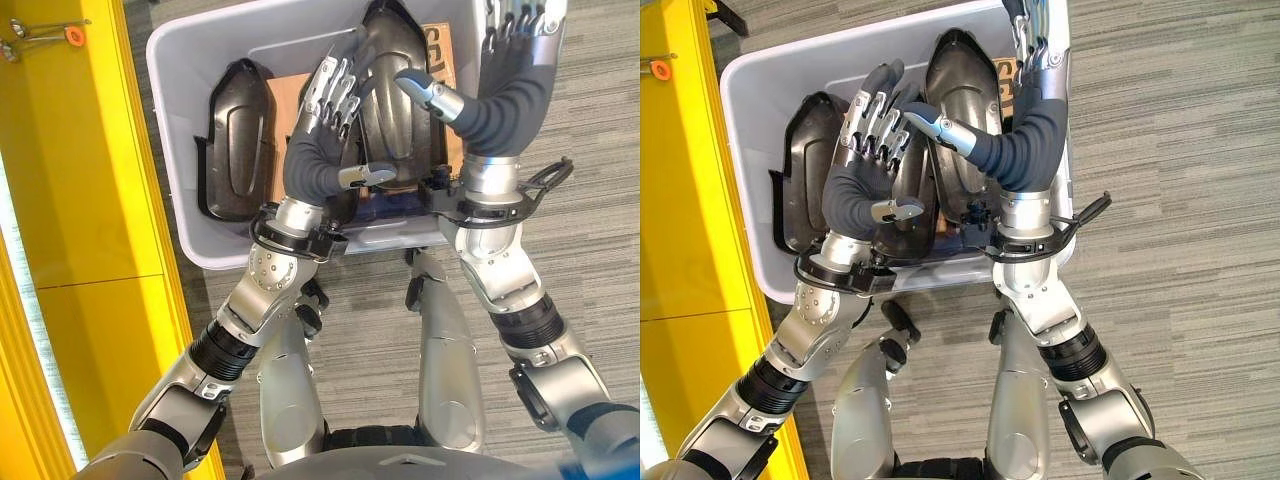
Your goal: Move parts from the plastic box to the shelf.
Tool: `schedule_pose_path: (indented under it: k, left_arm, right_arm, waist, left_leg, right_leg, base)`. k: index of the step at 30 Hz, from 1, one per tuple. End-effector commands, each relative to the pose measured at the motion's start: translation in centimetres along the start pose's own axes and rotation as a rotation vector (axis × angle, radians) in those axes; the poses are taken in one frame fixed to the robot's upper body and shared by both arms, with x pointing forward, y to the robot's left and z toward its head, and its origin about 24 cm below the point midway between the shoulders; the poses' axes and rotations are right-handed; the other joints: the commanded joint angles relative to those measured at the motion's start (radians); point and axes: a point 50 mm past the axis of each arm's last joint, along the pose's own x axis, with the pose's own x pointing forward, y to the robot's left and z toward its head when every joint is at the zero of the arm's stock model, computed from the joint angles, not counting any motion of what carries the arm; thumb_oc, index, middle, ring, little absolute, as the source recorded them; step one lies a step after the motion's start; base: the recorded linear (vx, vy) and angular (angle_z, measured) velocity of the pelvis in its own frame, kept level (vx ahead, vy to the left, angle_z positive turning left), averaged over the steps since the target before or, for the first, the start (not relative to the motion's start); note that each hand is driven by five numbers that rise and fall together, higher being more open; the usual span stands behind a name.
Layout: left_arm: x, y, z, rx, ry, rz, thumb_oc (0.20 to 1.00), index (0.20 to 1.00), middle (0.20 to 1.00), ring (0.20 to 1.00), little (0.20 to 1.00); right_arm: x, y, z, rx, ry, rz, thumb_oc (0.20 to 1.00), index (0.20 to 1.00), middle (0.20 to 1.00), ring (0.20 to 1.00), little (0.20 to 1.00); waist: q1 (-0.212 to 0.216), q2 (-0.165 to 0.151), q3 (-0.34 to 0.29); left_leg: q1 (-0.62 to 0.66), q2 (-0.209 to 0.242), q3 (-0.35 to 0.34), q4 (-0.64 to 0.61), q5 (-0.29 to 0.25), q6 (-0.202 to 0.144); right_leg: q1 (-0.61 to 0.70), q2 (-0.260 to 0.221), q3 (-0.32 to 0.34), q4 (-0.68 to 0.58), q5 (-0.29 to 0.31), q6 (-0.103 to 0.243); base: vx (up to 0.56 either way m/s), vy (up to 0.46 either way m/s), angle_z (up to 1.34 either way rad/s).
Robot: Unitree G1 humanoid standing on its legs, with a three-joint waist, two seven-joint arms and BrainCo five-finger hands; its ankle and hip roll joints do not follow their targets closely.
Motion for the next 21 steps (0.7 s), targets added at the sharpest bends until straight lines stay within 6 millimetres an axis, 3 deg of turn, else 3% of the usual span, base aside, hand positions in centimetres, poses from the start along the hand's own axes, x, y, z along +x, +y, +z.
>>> schedule_pose_path:
  k: [1,4,9,13,21]
  left_arm:
    - [-0.1,-0.6,3.0,0.019,-0.134,-0.044,1.000,1.000,1.000,1.000,1.000]
    - [-0.1,-0.4,2.9,0.043,-0.131,-0.024,1.000,1.000,1.000,1.000,1.000]
    - [-0.2,0.1,2.5,0.099,-0.131,0.032,1.000,1.000,1.000,1.000,1.000]
    - [-0.3,0.6,1.8,0.128,-0.099,0.084,1.000,1.000,1.000,1.000,1.000]
    - [-0.3,0.6,1.8,0.128,-0.099,0.084,1.000,1.000,1.000,1.000,1.000]
  right_arm:
    - [0.6,0.4,2.0,0.033,-0.078,-0.057,1.000,1.000,1.000,1.000,1.000]
    - [0.3,0.0,1.1,-0.079,-0.055,-0.137,1.000,1.000,1.000,1.000,1.000]
    - [-0.7,-0.9,-2.1,-0.219,0.091,-0.187,1.000,1.000,1.000,1.000,1.000]
    - [-1.4,-1.9,-3.6,-0.240,0.153,-0.249,1.000,1.000,1.000,1.000,1.000]
    - [-1.4,-1.9,-3.6,-0.240,0.153,-0.249,1.000,1.000,1.000,1.000,1.000]
  waist:
    - [-0.002,0.011,-0.034]
    - [-0.004,0.009,-0.034]
    - [-0.007,0.006,-0.034]
    - [-0.006,0.002,-0.034]
    - [-0.006,0.002,-0.034]
  left_leg:
    - [-0.048,-0.024,0.022,0.008,-0.027,-0.017]
    - [-0.052,-0.023,0.022,0.008,-0.027,-0.017]
    - [-0.056,-0.023,0.022,0.006,-0.025,-0.017]
    - [-0.061,-0.023,0.015,0.004,-0.021,-0.018]
    - [-0.061,-0.023,0.015,0.004,-0.021,-0.018]
  right_leg:
    - [0.006,0.010,-0.026,0.107,-0.209,0.092]
    - [0.003,0.011,-0.026,0.107,-0.209,0.092]
    - [0.000,0.014,-0.023,0.100,-0.207,0.090]
    - [0.000,0.015,-0.024,0.096,-0.204,0.089]
    - [0.000,0.015,-0.024,0.096,-0.204,0.089]
  base:
    - [0.00,0.000,0.00]
    - [0.00,0.000,0.00]
    - [0.00,0.000,0.00]
    - [0.00,-0.008,0.00]
    - [0.00,0.000,0.00]
